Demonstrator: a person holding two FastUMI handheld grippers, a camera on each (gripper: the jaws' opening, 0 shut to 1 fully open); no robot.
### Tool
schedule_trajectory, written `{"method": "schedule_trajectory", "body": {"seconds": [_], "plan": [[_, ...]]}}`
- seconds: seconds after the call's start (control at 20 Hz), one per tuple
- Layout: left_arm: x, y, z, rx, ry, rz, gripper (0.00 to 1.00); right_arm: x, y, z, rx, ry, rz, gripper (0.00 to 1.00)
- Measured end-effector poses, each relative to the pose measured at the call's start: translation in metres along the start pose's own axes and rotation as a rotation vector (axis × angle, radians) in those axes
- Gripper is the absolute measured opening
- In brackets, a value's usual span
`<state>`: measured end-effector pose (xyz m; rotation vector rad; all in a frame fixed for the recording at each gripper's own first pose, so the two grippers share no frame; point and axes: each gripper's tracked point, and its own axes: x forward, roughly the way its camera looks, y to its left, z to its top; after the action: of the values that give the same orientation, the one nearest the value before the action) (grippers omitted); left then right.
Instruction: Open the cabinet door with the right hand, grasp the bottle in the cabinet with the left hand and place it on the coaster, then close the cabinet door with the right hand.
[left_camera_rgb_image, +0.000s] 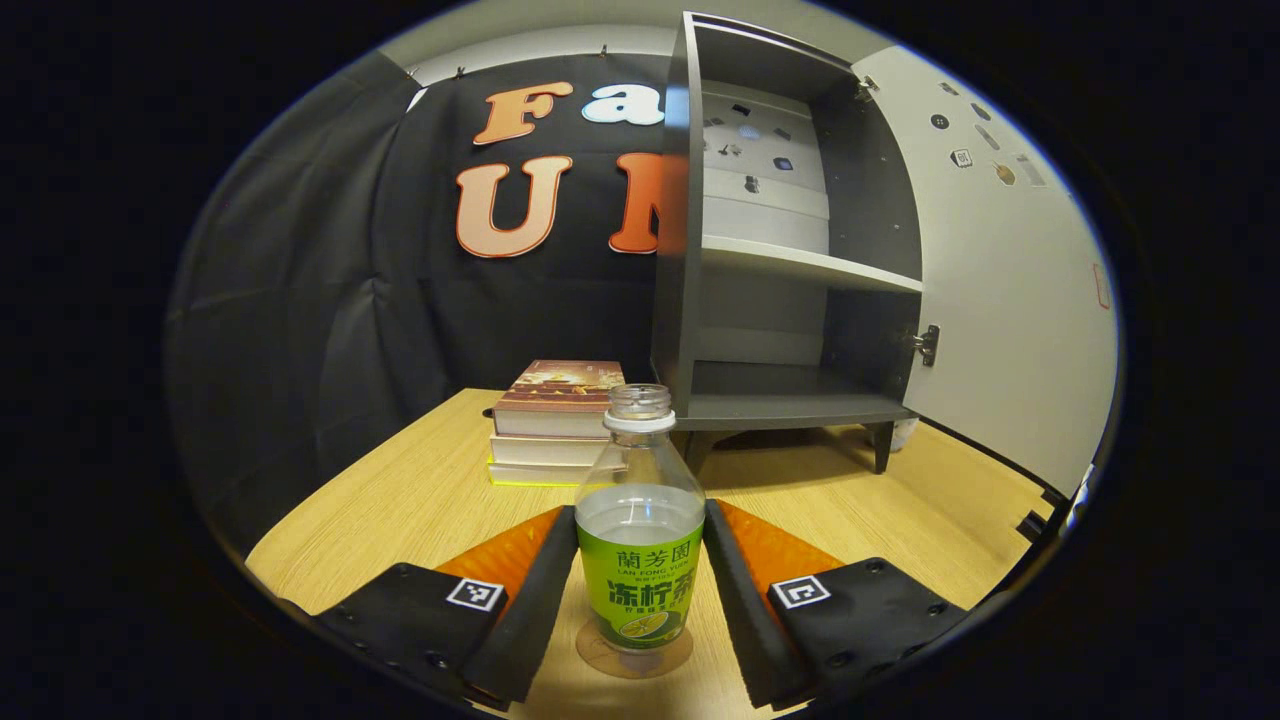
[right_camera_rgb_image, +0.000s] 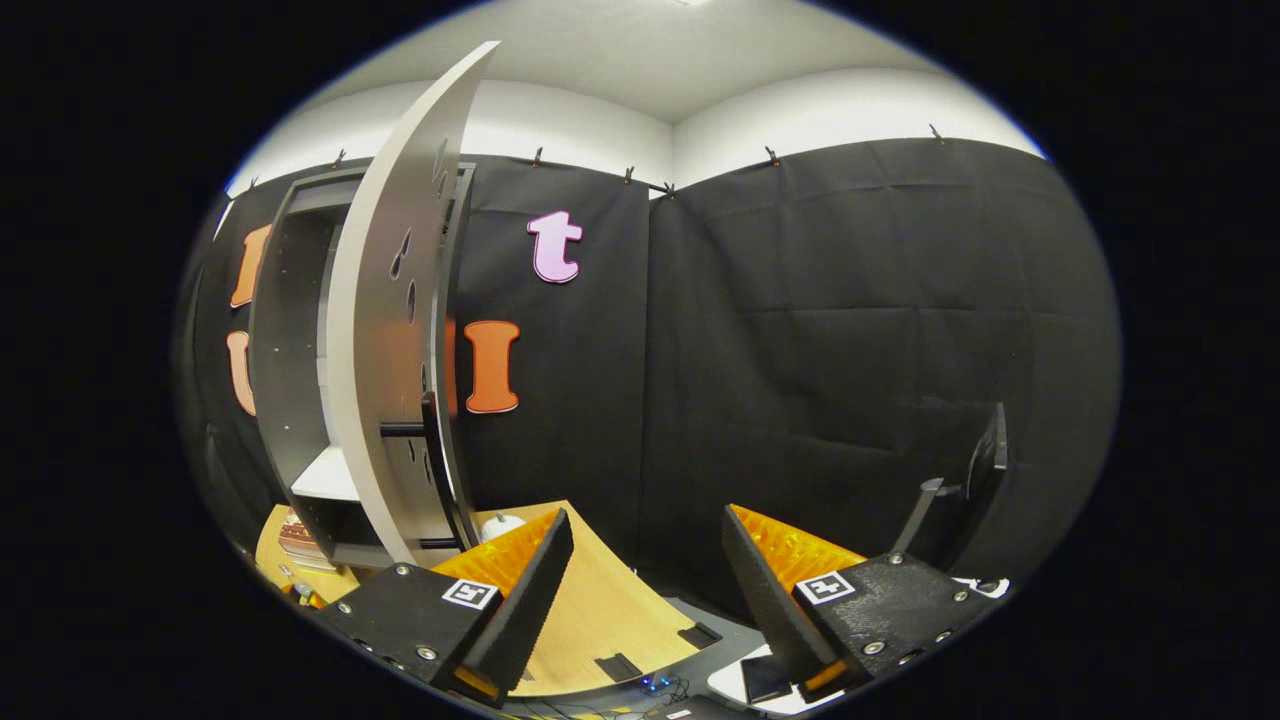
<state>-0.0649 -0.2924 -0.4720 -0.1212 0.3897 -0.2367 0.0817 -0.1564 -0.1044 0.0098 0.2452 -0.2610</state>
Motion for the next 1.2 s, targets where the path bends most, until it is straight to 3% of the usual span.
{"method": "schedule_trajectory", "body": {"seconds": [0.25,0.3,0.35,0.8,0.85,0.9,1.2], "plan": [[0.000,-0.005,-0.001,0.022,0.006,0.003,0.82,0.002,0.001,-0.006,0.002,0.014,0.006,0.93],[-0.002,-0.006,-0.002,0.026,0.010,0.003,0.82,0.002,0.001,-0.006,0.002,0.017,0.004,0.98],[-0.004,-0.007,-0.001,0.033,0.011,0.002,0.82,0.002,0.001,-0.007,0.004,0.019,0.004,0.93],[-0.017,-0.009,-0.005,0.045,0.039,0.019,0.83,0.008,0.002,-0.014,0.025,0.035,0.003,0.93],[-0.018,-0.009,-0.004,0.047,0.039,0.023,0.82,0.007,0.002,-0.014,0.024,0.035,0.004,0.98],[-0.019,-0.009,-0.004,0.057,0.039,0.025,0.84,0.009,0.001,-0.015,0.022,0.036,0.005,0.93],[-0.030,-0.011,0.001,0.064,0.037,0.030,0.84,0.023,0.006,-0.024,0.016,0.051,0.026,0.93]]}}
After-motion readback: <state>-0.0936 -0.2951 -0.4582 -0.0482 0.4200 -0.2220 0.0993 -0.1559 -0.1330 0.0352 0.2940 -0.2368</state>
